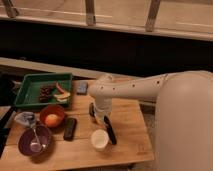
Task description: Place brush in tray
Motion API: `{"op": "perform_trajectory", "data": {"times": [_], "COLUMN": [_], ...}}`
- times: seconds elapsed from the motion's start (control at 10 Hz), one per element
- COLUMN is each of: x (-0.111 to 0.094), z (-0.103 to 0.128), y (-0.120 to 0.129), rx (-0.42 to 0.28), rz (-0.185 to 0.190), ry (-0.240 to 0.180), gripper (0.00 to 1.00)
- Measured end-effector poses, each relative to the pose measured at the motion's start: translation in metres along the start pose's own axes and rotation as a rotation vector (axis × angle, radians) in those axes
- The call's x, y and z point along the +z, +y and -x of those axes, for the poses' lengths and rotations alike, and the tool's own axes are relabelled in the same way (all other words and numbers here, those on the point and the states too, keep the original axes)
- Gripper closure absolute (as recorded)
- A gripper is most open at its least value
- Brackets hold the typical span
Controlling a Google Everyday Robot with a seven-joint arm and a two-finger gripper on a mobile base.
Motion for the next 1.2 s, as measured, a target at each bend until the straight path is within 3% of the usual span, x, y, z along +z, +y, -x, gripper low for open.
{"op": "perform_trajectory", "data": {"times": [0.3,0.6,0.9,1.2], "x": [-0.023,-0.066,-0.116,-0.135], "z": [0.003,0.015,0.050,0.105], "y": [0.004,0.000,0.004,0.022], "rx": [-0.004,0.005,-0.005,-0.019], "rz": [-0.004,-0.024,-0.073,-0.084], "ry": [-0.059,-0.143,-0.227,-0.268], "gripper": [0.89,0.89,0.89,0.89]}}
